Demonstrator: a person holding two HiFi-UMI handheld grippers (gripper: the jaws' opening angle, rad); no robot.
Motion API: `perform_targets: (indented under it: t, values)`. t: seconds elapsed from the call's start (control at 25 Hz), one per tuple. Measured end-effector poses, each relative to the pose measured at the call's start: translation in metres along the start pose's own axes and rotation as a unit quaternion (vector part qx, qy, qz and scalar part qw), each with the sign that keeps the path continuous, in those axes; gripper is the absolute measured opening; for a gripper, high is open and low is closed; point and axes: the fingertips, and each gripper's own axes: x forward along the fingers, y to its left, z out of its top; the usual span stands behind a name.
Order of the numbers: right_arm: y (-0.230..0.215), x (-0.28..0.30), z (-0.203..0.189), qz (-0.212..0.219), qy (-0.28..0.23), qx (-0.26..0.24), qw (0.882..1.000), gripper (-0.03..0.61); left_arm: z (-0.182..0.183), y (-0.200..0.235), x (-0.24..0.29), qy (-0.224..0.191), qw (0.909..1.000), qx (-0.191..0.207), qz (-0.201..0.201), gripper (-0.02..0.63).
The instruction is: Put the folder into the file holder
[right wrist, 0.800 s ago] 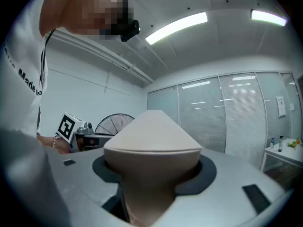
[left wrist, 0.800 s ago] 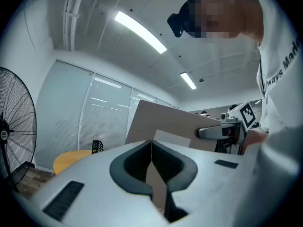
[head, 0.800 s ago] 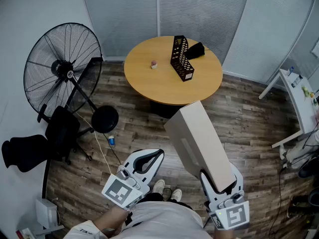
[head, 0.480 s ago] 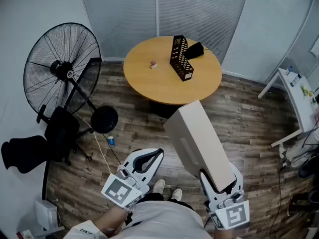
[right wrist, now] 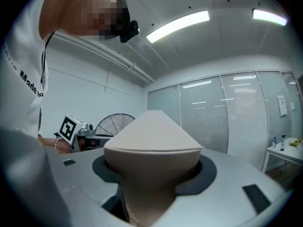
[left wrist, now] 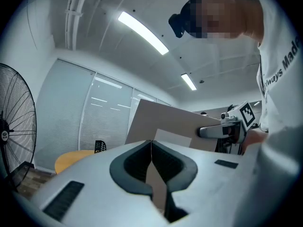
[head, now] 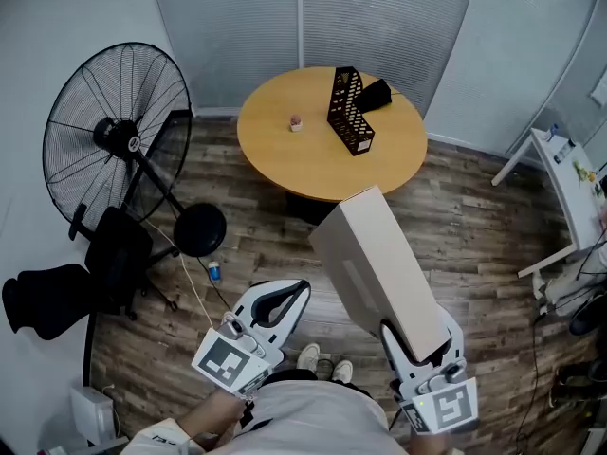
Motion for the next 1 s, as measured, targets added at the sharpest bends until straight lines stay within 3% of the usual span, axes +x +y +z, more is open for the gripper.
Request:
perform_targets:
  t: [0.36, 1.0]
  values:
    - [0.013, 0.028, 0.001, -0.008, 0.003, -0.003, 1.0, 0.293, -0.005, 0.037, -0.007, 0.004, 1.0, -0.003, -0.003, 0.026]
    - [-0.018, 0.048, -0.003, -0.017, -0.003, 0.0, 1.0, 0.293, -0.008, 0.049, 0.025, 0.003, 1.0, -0.002, -0.008, 0.026]
